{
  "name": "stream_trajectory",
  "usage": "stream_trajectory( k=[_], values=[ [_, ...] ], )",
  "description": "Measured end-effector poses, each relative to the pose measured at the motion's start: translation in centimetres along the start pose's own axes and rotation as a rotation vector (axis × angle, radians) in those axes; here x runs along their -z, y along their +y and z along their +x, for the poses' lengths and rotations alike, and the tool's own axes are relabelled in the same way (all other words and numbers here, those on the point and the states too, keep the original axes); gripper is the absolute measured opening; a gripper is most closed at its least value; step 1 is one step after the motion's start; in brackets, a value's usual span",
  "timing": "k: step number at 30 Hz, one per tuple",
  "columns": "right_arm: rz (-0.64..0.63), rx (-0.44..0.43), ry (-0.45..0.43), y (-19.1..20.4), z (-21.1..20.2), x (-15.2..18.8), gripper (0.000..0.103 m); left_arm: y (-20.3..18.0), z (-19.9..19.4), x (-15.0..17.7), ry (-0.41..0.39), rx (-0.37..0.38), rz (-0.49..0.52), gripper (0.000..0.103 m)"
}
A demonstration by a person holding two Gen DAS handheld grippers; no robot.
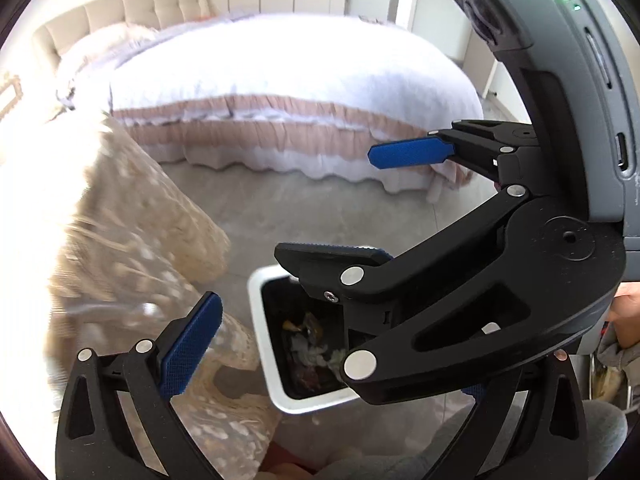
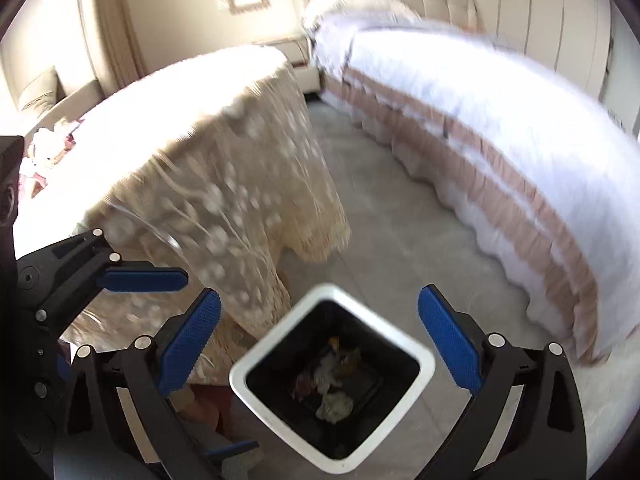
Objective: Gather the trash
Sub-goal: 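Move the right tool back over the table toward the clear plastic tray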
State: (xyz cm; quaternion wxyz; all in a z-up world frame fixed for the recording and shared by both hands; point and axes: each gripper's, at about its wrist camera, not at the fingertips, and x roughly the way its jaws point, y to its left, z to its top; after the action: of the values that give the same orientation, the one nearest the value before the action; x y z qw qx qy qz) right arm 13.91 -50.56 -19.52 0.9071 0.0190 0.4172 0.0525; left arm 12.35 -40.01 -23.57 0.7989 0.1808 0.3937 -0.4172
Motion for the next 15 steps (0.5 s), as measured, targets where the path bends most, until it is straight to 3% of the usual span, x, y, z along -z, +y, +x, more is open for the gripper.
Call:
stream_trajectory(
  k=[6,15],
  values=[
    [-0.104,-0.007,-0.086,3.3,-2.6,-2.3,0.098,1.2,-4.6,0.4,-0.085,-0.056,-0.026,0.098],
    [-0.220,-0.078,-0.207,9.4,-5.3,-6.0,0.098,5.2,-12.1,3.1,-0.181,-0.255,-0.092,0.098]
  ],
)
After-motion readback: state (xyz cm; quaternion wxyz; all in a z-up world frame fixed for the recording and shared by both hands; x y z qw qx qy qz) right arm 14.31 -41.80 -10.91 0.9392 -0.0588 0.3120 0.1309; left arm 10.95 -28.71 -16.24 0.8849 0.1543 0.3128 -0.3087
